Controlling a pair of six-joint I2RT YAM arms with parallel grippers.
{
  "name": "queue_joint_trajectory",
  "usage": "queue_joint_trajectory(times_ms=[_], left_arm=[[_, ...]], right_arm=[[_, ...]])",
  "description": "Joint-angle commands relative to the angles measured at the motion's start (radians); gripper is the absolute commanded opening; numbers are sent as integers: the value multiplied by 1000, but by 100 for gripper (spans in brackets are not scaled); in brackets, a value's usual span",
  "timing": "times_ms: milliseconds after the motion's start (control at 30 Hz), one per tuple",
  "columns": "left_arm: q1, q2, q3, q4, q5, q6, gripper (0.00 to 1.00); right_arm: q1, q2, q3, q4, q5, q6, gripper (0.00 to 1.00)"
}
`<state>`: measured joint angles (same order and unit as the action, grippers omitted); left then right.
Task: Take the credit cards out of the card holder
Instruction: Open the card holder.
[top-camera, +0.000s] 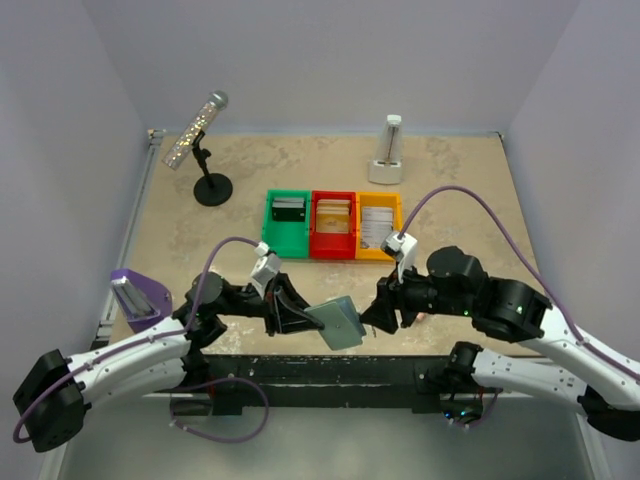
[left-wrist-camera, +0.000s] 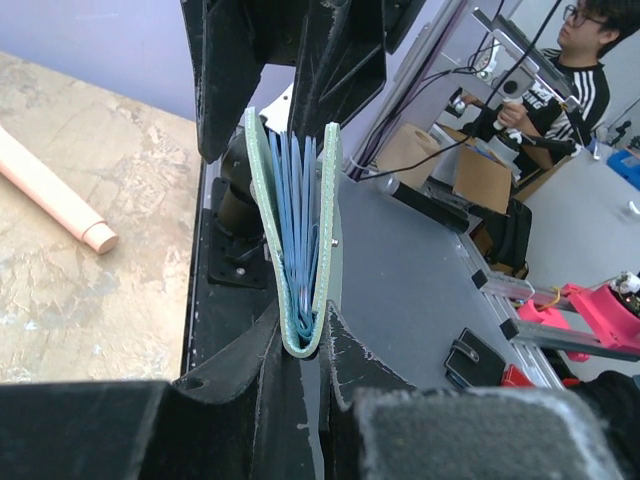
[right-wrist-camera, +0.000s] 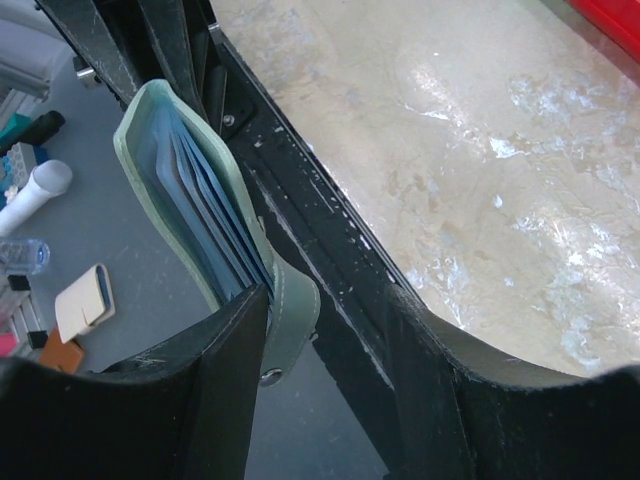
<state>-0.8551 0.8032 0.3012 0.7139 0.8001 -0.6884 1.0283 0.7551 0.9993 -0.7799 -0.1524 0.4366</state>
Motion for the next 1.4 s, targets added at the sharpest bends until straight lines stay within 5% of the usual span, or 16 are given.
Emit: queue_joint_trajectory(times_ms=[0, 200, 900, 1233, 1367], left_arm=[[10, 10, 26, 156, 31, -36, 0], [10, 88, 32, 311, 80, -131, 0], [10, 136, 38, 417, 88, -168, 0], [8, 165, 50, 444, 103, -183, 0], [10, 133, 47, 369, 79, -145, 19]], right_arm=[[-4, -13, -34, 14, -53, -10, 54], [-4, -23, -50, 85, -105, 7, 54], [-8, 4, -80, 294, -308, 108, 52], [-8, 20, -74, 304, -334, 117, 25], [-10, 0, -56, 257, -309, 96, 15]])
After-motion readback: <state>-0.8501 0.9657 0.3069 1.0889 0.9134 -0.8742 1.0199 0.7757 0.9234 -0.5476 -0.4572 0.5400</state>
